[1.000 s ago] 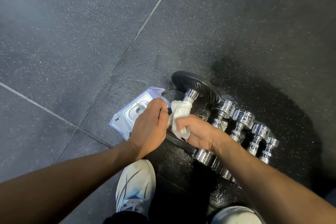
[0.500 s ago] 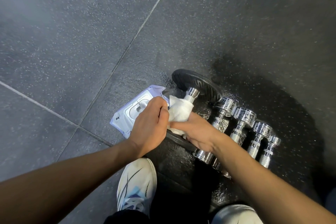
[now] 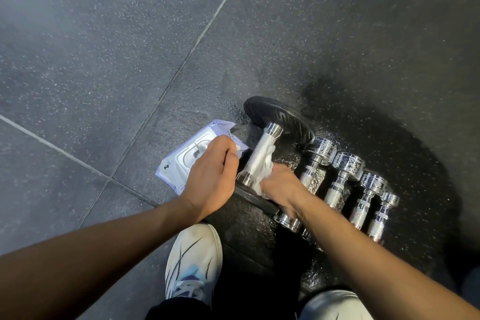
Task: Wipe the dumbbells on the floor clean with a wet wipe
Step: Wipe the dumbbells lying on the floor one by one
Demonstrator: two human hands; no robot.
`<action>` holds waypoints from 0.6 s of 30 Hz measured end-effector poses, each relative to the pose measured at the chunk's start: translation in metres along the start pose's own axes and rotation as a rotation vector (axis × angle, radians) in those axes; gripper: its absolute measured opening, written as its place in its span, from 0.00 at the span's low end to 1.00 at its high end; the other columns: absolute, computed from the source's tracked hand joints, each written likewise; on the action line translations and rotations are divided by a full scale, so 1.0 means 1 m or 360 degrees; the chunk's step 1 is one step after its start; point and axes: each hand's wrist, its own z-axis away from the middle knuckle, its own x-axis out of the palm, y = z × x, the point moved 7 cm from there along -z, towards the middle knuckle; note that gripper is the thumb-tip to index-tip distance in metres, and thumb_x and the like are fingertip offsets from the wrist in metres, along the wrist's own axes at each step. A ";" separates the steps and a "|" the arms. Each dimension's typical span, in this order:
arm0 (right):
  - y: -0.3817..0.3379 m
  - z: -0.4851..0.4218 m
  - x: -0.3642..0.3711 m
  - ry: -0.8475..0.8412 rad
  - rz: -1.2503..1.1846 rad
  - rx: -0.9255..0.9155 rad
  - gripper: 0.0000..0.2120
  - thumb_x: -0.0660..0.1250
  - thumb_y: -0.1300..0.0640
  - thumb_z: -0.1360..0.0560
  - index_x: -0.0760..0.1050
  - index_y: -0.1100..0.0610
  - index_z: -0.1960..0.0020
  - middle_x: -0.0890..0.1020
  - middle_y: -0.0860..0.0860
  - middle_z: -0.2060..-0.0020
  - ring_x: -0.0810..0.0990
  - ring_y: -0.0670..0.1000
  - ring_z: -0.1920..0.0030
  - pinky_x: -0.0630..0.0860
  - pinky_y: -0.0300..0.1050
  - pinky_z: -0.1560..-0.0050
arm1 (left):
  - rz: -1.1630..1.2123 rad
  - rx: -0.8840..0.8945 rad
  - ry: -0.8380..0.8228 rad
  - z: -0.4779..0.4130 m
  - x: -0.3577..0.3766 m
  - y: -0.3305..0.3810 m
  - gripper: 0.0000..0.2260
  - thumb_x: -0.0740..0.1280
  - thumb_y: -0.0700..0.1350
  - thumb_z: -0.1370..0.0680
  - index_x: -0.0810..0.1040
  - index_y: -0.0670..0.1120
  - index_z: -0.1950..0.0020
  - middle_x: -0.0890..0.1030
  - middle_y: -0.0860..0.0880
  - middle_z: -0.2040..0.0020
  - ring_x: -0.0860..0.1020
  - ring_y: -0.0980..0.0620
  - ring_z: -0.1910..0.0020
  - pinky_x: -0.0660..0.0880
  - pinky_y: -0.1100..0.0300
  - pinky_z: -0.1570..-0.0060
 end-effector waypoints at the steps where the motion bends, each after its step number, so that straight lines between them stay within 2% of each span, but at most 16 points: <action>1: 0.001 -0.003 0.000 0.0037 0.0027 0.0013 0.15 0.62 0.72 0.24 0.77 0.54 0.58 0.83 0.50 0.60 0.83 0.49 0.59 0.84 0.48 0.53 | 0.0012 0.0006 0.0001 0.000 0.000 0.000 0.10 0.56 0.44 0.15 0.67 0.52 0.56 0.70 0.55 0.63 0.70 0.56 0.64 0.64 0.58 0.62; 3: 0.000 -0.009 -0.002 0.0060 0.0000 -0.0020 0.14 0.63 0.72 0.25 0.78 0.54 0.52 0.85 0.52 0.56 0.84 0.53 0.53 0.83 0.53 0.44 | 0.0028 0.0022 0.0002 0.000 0.000 0.000 0.10 0.56 0.44 0.15 0.67 0.52 0.56 0.70 0.56 0.63 0.69 0.56 0.64 0.64 0.58 0.61; 6: 0.002 -0.007 -0.001 -0.0150 -0.0621 0.0022 0.20 0.64 0.75 0.26 0.79 0.59 0.39 0.87 0.57 0.47 0.85 0.57 0.46 0.82 0.54 0.43 | 0.0015 0.0007 -0.0015 -0.001 0.000 -0.001 0.10 0.56 0.44 0.15 0.67 0.52 0.56 0.70 0.55 0.63 0.70 0.55 0.64 0.64 0.58 0.62; 8: -0.002 -0.001 0.000 -0.0302 -0.1048 0.0031 0.18 0.61 0.75 0.24 0.78 0.65 0.37 0.85 0.62 0.46 0.84 0.59 0.51 0.81 0.58 0.44 | 0.0003 0.0000 -0.0023 -0.001 0.000 -0.001 0.10 0.56 0.44 0.15 0.66 0.53 0.56 0.70 0.55 0.63 0.70 0.55 0.64 0.64 0.57 0.62; 10: -0.006 0.001 -0.002 -0.0372 -0.1420 0.0010 0.17 0.57 0.72 0.23 0.75 0.67 0.37 0.84 0.65 0.46 0.83 0.62 0.51 0.77 0.64 0.40 | -0.0010 0.0005 -0.0022 -0.001 0.000 -0.001 0.11 0.56 0.44 0.15 0.65 0.54 0.57 0.69 0.55 0.63 0.70 0.54 0.63 0.64 0.56 0.62; 12: -0.012 -0.002 -0.010 -0.0350 -0.1739 -0.0043 0.18 0.55 0.69 0.25 0.75 0.65 0.38 0.82 0.66 0.44 0.82 0.64 0.48 0.75 0.65 0.36 | -0.0012 0.0011 -0.0013 0.000 0.000 -0.002 0.11 0.56 0.44 0.15 0.65 0.55 0.57 0.69 0.55 0.63 0.70 0.55 0.63 0.63 0.57 0.62; 14: -0.021 -0.008 -0.016 -0.0328 -0.2023 -0.0141 0.15 0.54 0.66 0.28 0.78 0.62 0.48 0.82 0.62 0.48 0.81 0.61 0.50 0.74 0.61 0.35 | -0.0017 0.0004 -0.0008 0.000 0.001 -0.002 0.10 0.56 0.45 0.15 0.66 0.55 0.56 0.70 0.55 0.63 0.70 0.56 0.63 0.63 0.57 0.62; 16: -0.036 -0.014 -0.015 -0.0336 -0.2202 -0.0238 0.08 0.57 0.63 0.31 0.75 0.57 0.59 0.81 0.58 0.52 0.80 0.59 0.53 0.72 0.58 0.36 | -0.0016 0.0003 -0.0003 0.000 0.002 -0.002 0.09 0.55 0.46 0.16 0.67 0.53 0.56 0.70 0.55 0.63 0.70 0.56 0.63 0.63 0.57 0.62; 17: -0.043 -0.015 -0.013 -0.0370 -0.2215 -0.0272 0.06 0.59 0.62 0.33 0.73 0.57 0.58 0.79 0.59 0.51 0.79 0.60 0.51 0.71 0.59 0.35 | -0.0008 0.0009 0.0003 0.001 0.002 -0.002 0.09 0.55 0.46 0.16 0.67 0.53 0.55 0.70 0.55 0.63 0.70 0.55 0.63 0.64 0.57 0.62; 18: -0.045 -0.019 -0.010 -0.0396 -0.2202 -0.0262 0.10 0.60 0.62 0.34 0.72 0.59 0.53 0.78 0.60 0.49 0.77 0.62 0.47 0.70 0.60 0.32 | 0.0000 0.0019 0.0009 0.001 0.001 -0.001 0.08 0.55 0.47 0.16 0.67 0.53 0.55 0.70 0.55 0.63 0.70 0.55 0.63 0.64 0.57 0.62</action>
